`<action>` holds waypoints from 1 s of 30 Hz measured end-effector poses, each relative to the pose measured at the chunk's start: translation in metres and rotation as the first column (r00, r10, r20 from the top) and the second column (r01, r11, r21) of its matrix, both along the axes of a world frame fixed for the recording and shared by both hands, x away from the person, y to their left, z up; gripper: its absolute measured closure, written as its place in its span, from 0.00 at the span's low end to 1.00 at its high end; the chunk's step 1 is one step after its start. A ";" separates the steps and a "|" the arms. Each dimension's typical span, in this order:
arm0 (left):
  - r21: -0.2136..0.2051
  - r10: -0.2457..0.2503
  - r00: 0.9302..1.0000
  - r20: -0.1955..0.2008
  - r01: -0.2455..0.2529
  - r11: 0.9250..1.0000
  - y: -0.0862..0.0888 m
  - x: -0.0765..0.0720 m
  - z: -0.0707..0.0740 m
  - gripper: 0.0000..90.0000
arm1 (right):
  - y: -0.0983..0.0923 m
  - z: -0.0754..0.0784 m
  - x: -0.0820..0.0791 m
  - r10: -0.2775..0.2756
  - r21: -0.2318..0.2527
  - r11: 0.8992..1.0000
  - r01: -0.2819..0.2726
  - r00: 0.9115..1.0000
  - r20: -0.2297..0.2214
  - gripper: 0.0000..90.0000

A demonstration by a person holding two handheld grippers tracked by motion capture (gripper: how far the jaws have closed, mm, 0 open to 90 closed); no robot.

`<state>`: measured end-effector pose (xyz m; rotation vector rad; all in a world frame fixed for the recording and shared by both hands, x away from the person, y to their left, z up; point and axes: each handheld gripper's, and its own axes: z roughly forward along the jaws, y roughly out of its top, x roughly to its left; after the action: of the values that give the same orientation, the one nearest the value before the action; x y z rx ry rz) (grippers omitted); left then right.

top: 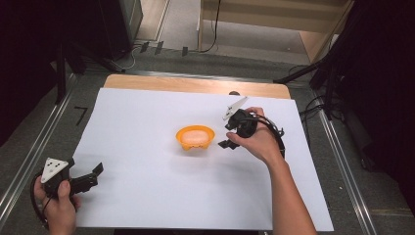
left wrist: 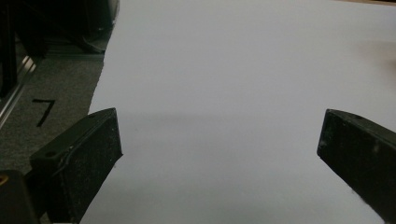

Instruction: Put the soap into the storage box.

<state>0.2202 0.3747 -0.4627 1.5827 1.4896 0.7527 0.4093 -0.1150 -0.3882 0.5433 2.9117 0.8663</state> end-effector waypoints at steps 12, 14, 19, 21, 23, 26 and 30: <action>0.001 -0.001 1.000 0.000 0.001 1.000 0.000 0.000 0.000 0.00 | -0.039 -0.013 -0.027 -0.155 0.079 0.985 0.153 0.988 0.011 0.15; 0.001 -0.001 1.000 0.000 0.001 1.000 0.000 0.000 0.000 0.00 | -0.042 -0.014 -0.030 -0.165 0.091 0.982 0.164 0.986 0.008 0.15; 0.000 -0.002 1.000 0.001 0.002 1.000 0.000 0.000 0.000 0.00 | -0.054 -0.019 -0.042 -0.223 0.113 0.969 0.220 0.975 0.016 0.13; 0.001 -0.002 1.000 0.001 0.002 1.000 0.000 0.000 0.000 0.00 | -0.060 -0.021 -0.048 -0.253 0.136 0.959 0.248 0.967 0.023 0.13; 0.001 -0.002 1.000 0.001 0.002 1.000 0.000 0.000 0.000 0.00 | -0.065 -0.023 -0.052 -0.266 0.151 0.953 0.261 0.964 0.016 0.13; 0.002 -0.001 1.000 0.001 0.001 1.000 -0.001 0.000 0.000 0.00 | -0.077 -0.027 -0.061 -0.311 0.169 0.938 0.304 0.950 0.020 0.14; 0.002 -0.001 1.000 0.000 0.001 1.000 0.000 0.000 0.000 0.00 | -0.086 -0.031 -0.068 -0.336 0.196 0.925 0.326 0.942 0.020 0.14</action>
<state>0.2202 0.3742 -0.4627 1.5856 1.4883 0.7536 0.3412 -0.2013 -0.4191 0.9764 2.5908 1.0895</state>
